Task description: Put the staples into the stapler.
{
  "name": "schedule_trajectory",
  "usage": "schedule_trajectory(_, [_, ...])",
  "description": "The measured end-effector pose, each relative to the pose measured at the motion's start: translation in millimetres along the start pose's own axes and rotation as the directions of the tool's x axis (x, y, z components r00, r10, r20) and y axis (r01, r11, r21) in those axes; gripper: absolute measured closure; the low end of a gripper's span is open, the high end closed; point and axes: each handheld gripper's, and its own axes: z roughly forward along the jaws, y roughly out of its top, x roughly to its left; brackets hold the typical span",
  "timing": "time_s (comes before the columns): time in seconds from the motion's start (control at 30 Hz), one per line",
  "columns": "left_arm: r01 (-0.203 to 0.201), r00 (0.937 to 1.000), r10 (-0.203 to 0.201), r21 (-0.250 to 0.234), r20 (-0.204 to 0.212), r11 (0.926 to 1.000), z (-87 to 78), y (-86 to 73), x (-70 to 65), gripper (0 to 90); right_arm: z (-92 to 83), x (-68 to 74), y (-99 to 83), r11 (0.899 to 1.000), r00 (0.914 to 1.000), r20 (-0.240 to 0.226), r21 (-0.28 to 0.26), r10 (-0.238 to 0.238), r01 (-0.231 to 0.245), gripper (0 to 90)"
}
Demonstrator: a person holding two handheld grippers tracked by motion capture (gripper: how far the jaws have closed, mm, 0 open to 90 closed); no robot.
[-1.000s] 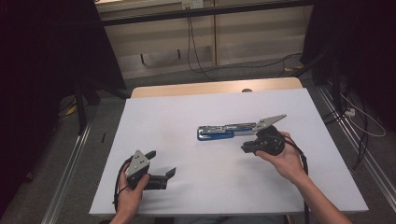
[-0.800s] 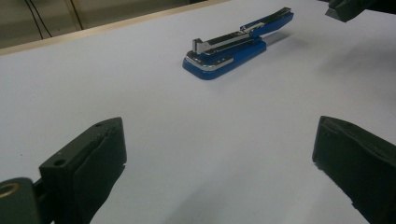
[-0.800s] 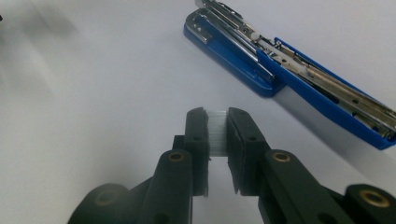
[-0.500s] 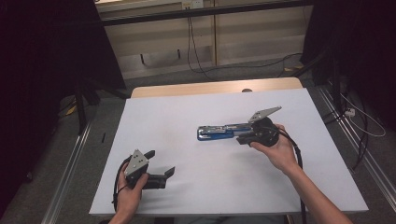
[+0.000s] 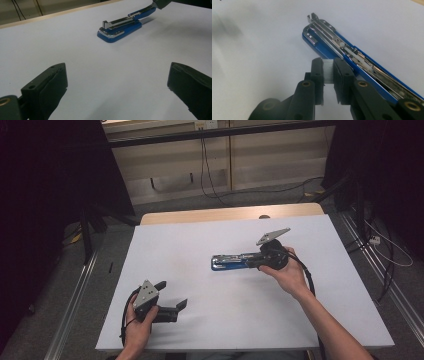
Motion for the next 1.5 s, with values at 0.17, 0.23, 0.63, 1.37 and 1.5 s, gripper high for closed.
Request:
schedule_trajectory(0.17, [-0.002, 1.0, 0.002, 0.003, 0.004, 1.0, 0.1, 0.0, -0.2, 3.0, 3.1, -0.3, 6.6, 1.0, 0.9999, 0.003, -0.007, -0.015, 0.015, 79.3])
schedule_trajectory(0.23, [-0.001, 1.0, 0.001, 0.003, 0.003, 1.0, 0.0, 0.0, 0.1, 3.0, 5.1, -0.7, 8.8, 1.0, 0.9998, 0.013, -0.004, -0.017, 0.017, 79.4])
schedule_trajectory(0.63, [0.001, 1.0, -0.001, -0.002, 0.004, 1.0, -0.5, -0.1, 0.1, 3.0, 22.2, -2.8, 19.1, 1.0, 0.9997, 0.012, 0.01, -0.02, 0.02, 79.4])
schedule_trajectory(1.37, [0.002, 1.0, -0.002, -0.002, -0.002, 1.0, -1.4, -0.6, 1.6, 3.1, 46.8, 2.8, 40.7, 0.996, 0.9965, -0.027, -0.037, -0.079, 0.078, 79.3])
schedule_trajectory(1.5, [0.001, 1.0, -0.001, -0.001, 0.002, 1.0, -1.1, -0.5, 1.1, 3.1, 48.6, -1.0, 42.7, 0.997, 0.9962, -0.042, -0.036, -0.076, 0.075, 79.3])
